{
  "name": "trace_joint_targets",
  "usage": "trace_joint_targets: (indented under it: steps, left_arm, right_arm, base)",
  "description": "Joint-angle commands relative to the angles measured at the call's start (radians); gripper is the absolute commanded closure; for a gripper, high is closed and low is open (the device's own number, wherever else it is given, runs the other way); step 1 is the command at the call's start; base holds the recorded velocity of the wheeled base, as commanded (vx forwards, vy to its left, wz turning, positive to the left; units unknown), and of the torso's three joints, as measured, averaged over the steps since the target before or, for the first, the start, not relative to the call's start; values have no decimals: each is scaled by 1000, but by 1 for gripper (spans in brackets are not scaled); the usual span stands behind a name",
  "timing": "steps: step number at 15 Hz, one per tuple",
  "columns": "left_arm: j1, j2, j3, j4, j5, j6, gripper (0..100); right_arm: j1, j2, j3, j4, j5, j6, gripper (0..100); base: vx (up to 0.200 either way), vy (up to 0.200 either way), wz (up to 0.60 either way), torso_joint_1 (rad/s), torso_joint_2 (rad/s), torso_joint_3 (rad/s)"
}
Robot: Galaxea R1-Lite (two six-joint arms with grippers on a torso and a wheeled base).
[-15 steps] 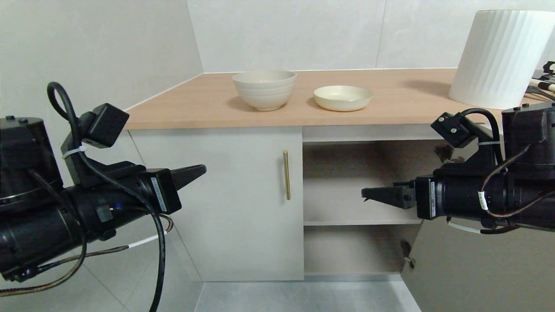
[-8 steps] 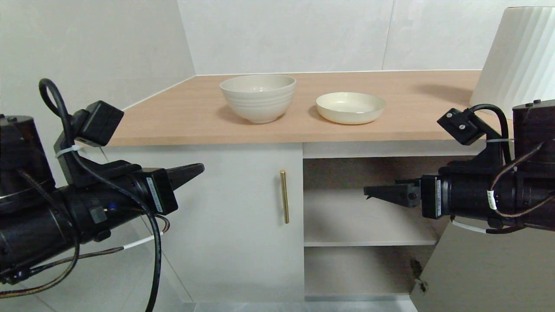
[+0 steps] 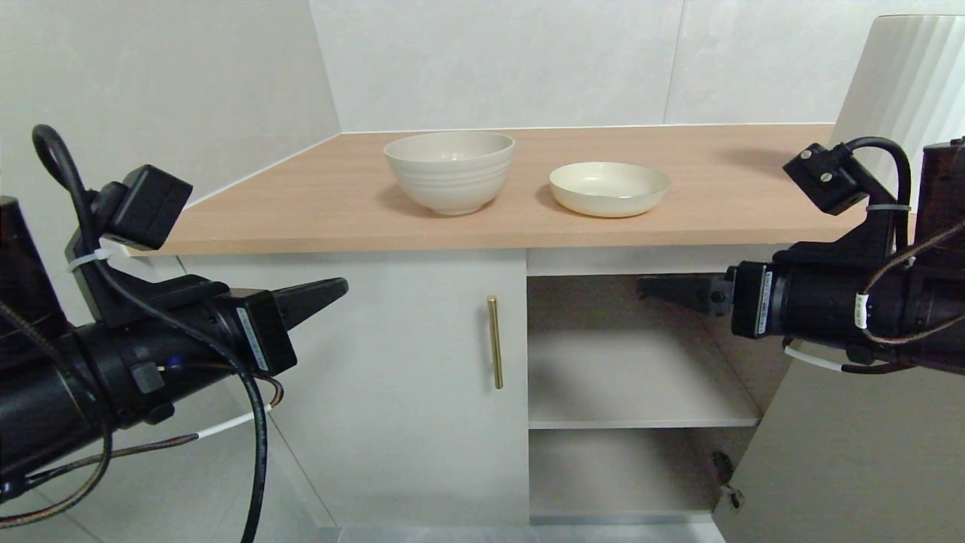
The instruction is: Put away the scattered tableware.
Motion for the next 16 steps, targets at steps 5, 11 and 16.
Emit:
trace_joint_targets:
  steps: [5, 11, 16]
  left_arm:
    - [0, -1, -5, 12, 0, 0, 100]
    - [0, -3, -5, 12, 0, -2, 100]
    - [0, 0, -5, 12, 0, 0, 100]
  right_arm:
    - [3, -2, 15, -17, -14, -2, 0]
    - [28, -7, 15, -15, -27, -2, 0]
    - [34, -4, 15, -15, -47, -3, 0]
  base:
    - [0, 0, 0, 0, 0, 0]
    - [0, 0, 0, 34, -303, -297]
    - [0, 0, 0, 120, -486, -336]
